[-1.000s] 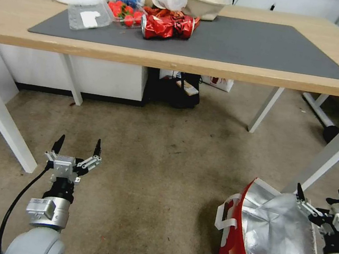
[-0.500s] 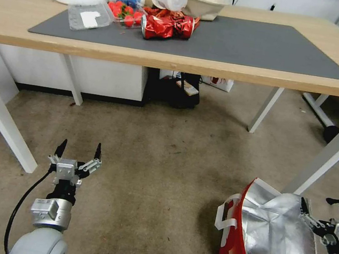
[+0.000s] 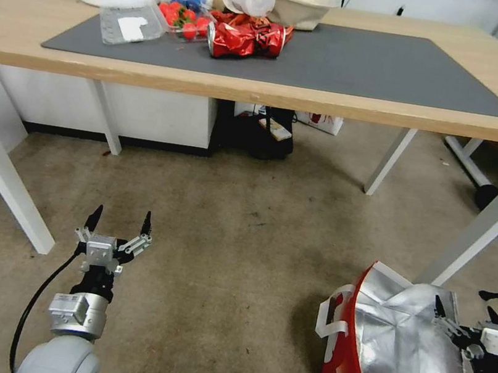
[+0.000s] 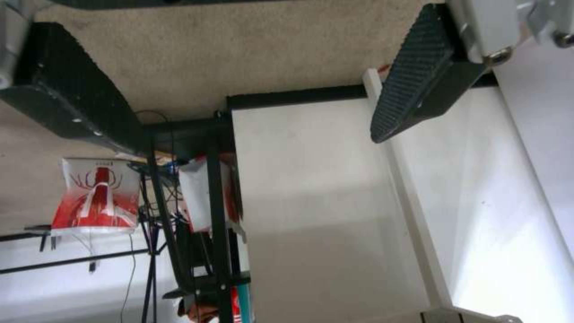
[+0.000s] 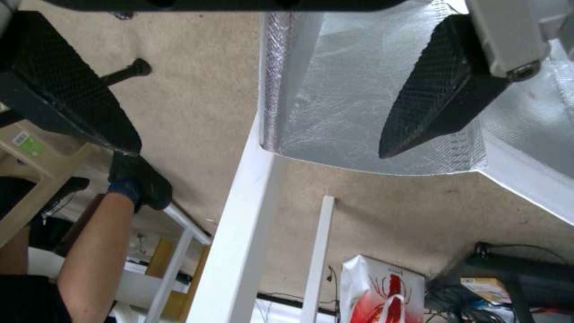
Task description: Pick up the food delivery bag from the floor and place it on the table.
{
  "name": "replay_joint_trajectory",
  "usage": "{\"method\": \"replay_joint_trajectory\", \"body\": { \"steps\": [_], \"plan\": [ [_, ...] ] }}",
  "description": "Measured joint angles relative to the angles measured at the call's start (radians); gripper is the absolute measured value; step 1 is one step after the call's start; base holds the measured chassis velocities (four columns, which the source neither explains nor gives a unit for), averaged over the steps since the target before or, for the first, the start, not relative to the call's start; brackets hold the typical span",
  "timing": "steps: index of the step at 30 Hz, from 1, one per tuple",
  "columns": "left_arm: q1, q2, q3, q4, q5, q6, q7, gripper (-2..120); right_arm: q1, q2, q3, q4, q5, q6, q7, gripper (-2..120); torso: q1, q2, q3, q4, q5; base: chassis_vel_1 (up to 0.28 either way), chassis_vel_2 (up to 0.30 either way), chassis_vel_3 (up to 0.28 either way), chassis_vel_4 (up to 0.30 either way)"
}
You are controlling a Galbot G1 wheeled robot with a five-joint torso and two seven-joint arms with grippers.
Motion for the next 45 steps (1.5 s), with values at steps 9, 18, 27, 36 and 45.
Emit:
{"method": "replay_joint_trajectory", "body": {
  "steps": [9, 18, 27, 36, 45],
  "plan": [
    [0.008, -0.002, -0.006, -0.014, 0.001, -0.007, -0.001, 89, 0.015, -0.004, -0.017, -0.033, 0.008, -0.030, -0.005, 80, 0.000, 0.000, 0.000, 0.0000, 0.0001, 0.000, 0.000, 0.000, 0.000],
    [0.012, -0.007, -0.002, -0.018, 0.000, -0.007, -0.003, 89, 0.016, 0.000, -0.025, -0.040, 0.001, -0.040, -0.008, 56, 0.000, 0.000, 0.000, 0.0000, 0.0001, 0.000, 0.000, 0.000, 0.000],
    [0.009, -0.002, -0.005, -0.016, -0.001, -0.008, -0.002, 89, 0.019, 0.005, -0.031, -0.047, 0.003, -0.039, -0.008, 22, 0.000, 0.000, 0.000, 0.0000, -0.0001, 0.000, 0.000, 0.000, 0.000],
    [0.008, -0.001, -0.004, -0.004, -0.003, -0.014, -0.001, 89, 0.020, 0.010, -0.031, -0.053, 0.003, -0.034, -0.006, 0, 0.000, 0.000, 0.000, 0.0000, 0.0000, 0.000, 0.000, 0.000, 0.000],
    [0.008, 0.002, -0.004, -0.001, -0.003, -0.019, -0.002, 89, 0.010, 0.017, -0.033, -0.048, 0.012, -0.028, -0.001, 0, 0.000, 0.000, 0.000, -0.0001, -0.0001, 0.000, 0.000, 0.000, 0.000]
  ]
}}
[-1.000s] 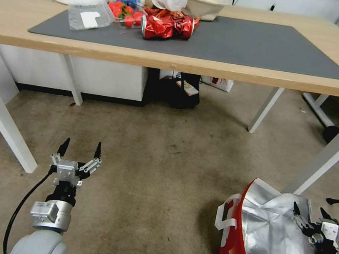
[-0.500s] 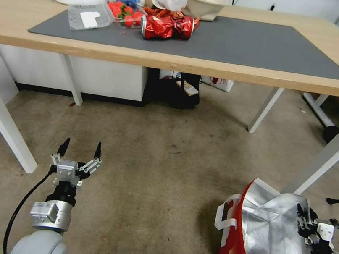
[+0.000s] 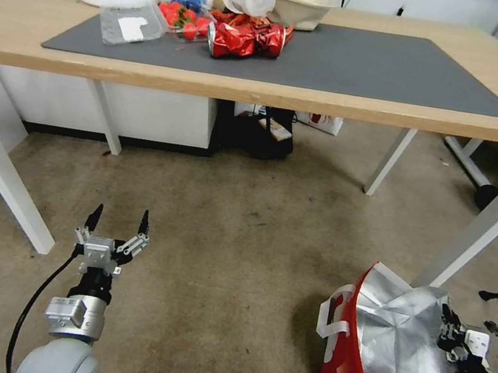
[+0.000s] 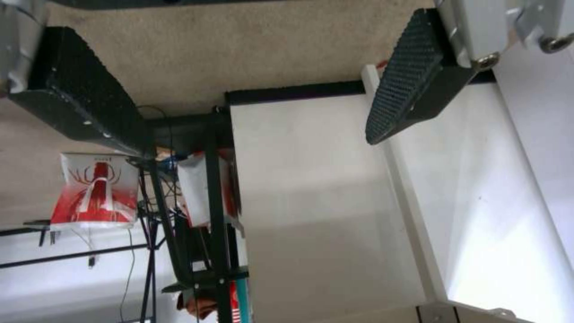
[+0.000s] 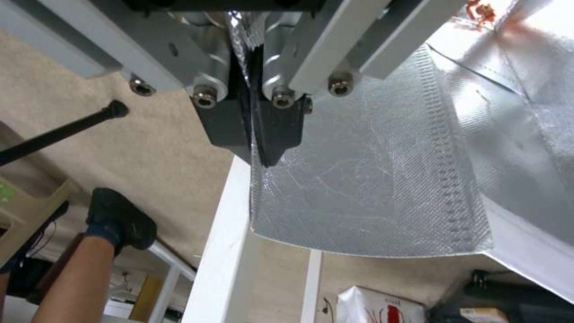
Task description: Pick up the food delivery bag from the floor and place it on the table.
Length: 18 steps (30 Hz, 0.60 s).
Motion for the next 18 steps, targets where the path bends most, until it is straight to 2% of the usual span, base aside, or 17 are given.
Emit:
{"method": "replay_joint_trajectory", "body": {
  "steps": [5, 18],
  "plan": [
    [0.000, -0.005, -0.001, 0.000, 0.002, -0.001, -0.002, 93, -0.011, 0.009, -0.009, 0.016, 0.021, 0.012, 0.008, 0, 0.000, 0.000, 0.000, 0.0000, 0.0001, 0.000, 0.000, 0.000, 0.000],
    [-0.001, -0.015, -0.002, -0.008, 0.003, -0.005, -0.004, 91, -0.030, 0.032, -0.038, 0.045, 0.063, 0.032, 0.006, 0, 0.000, 0.000, 0.000, 0.0000, 0.0001, 0.000, 0.000, 0.000, 0.000]
  ]
}}
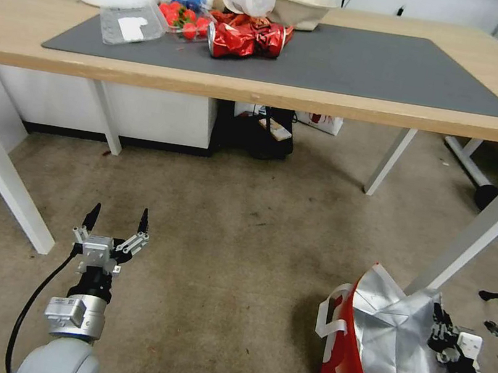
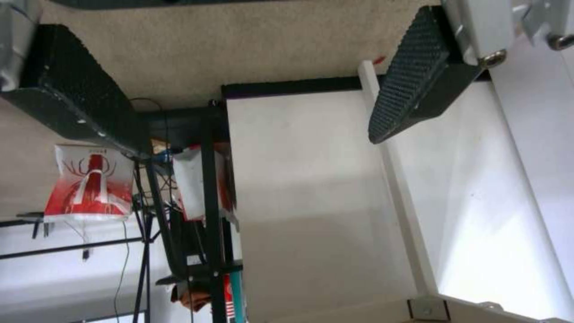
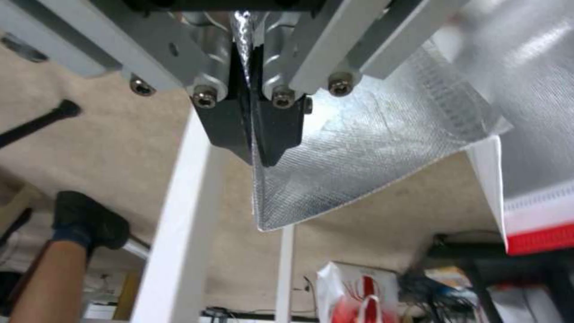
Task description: Pick up the food delivery bag from the floor and place it on the table.
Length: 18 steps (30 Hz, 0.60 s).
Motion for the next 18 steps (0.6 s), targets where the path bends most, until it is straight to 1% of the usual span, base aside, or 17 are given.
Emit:
{"method": "replay_joint_trajectory", "body": {
  "steps": [1, 4, 7, 9, 18],
  "plan": [
    [0.002, -0.002, -0.002, -0.001, 0.000, -0.002, 0.000, 91, -0.011, 0.009, -0.014, 0.035, 0.040, -0.009, -0.009, 0, 0.000, 0.000, 0.000, 0.0000, 0.0000, 0.000, 0.000, 0.000, 0.000],
    [0.002, -0.007, -0.003, -0.001, 0.000, -0.005, 0.000, 91, -0.028, 0.020, -0.035, 0.089, 0.070, -0.016, -0.020, 0, 0.000, 0.000, 0.000, 0.0001, -0.0001, 0.000, 0.000, 0.000, 0.000],
    [0.002, -0.008, -0.003, 0.000, 0.000, -0.008, 0.000, 91, -0.036, 0.027, -0.044, 0.119, 0.075, -0.018, -0.025, 0, 0.000, 0.000, 0.000, 0.0000, 0.0000, 0.000, 0.000, 0.000, 0.000],
    [0.002, -0.009, -0.003, 0.002, 0.001, -0.010, 0.000, 91, -0.045, 0.035, -0.056, 0.165, 0.078, -0.024, -0.027, 0, 0.000, 0.000, 0.000, 0.0000, 0.0000, 0.000, 0.000, 0.000, 0.000],
    [-0.001, -0.021, -0.001, 0.009, 0.005, -0.016, -0.001, 91, -0.064, 0.047, -0.077, 0.258, 0.078, -0.030, -0.049, 0, 0.000, 0.000, 0.000, 0.0000, 0.0000, 0.000, 0.000, 0.000, 0.000]
  ]
}}
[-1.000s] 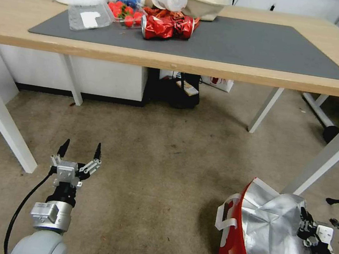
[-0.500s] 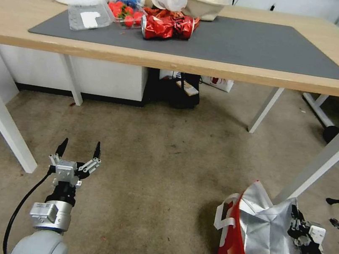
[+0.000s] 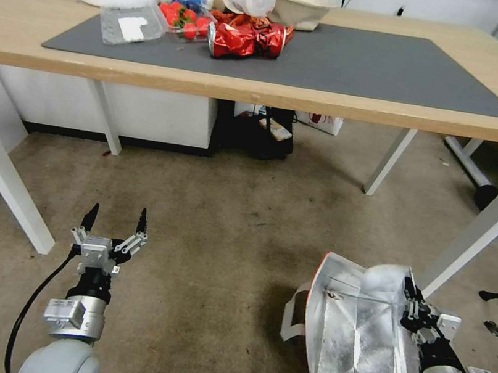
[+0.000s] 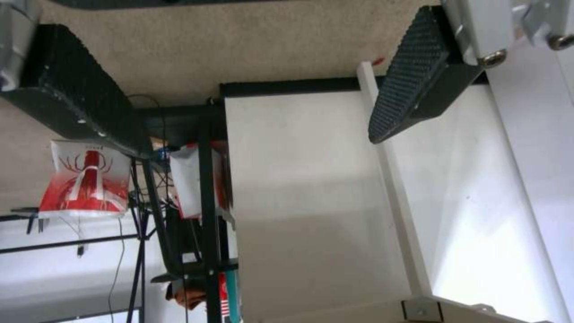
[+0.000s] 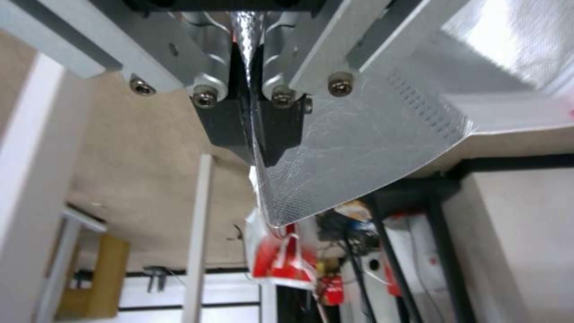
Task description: Pick up the food delivery bag from the floor and place it on the table.
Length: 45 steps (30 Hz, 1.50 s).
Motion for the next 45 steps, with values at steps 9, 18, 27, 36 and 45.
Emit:
{"method": "replay_joint_trajectory", "body": {
  "steps": [9, 18, 27, 36, 45],
  "plan": [
    [-0.002, -0.008, 0.004, -0.005, 0.004, 0.006, 0.000, 91, -0.015, 0.004, -0.018, 0.061, 0.006, 0.013, -0.042, 0, 0.000, 0.000, 0.000, 0.0000, 0.0000, 0.000, 0.000, 0.000, 0.000],
    [0.002, -0.017, 0.006, -0.013, 0.009, 0.007, -0.002, 91, -0.017, 0.001, -0.019, 0.084, 0.042, 0.084, -0.170, 0, 0.000, 0.000, 0.000, 0.0000, -0.0001, 0.000, 0.000, 0.000, 0.000],
    [-0.001, -0.018, 0.011, -0.023, 0.012, 0.012, -0.001, 91, -0.025, -0.001, -0.005, 0.115, 0.085, 0.104, -0.278, 0, 0.000, 0.000, 0.000, 0.0000, 0.0000, 0.000, 0.000, 0.000, 0.000],
    [0.000, -0.016, 0.007, -0.021, 0.012, 0.012, -0.001, 91, -0.041, -0.012, -0.006, 0.171, 0.151, 0.099, -0.356, 0, 0.000, 0.000, 0.000, -0.0001, 0.0000, 0.000, 0.000, 0.000, 0.000],
    [-0.001, -0.010, 0.014, -0.025, -0.001, 0.022, -0.013, 93, -0.045, -0.076, -0.062, 0.282, 0.225, 0.020, -0.285, 0, 0.000, 0.000, 0.000, 0.0000, 0.0001, 0.000, 0.000, 0.000, 0.000]
  ]
}}
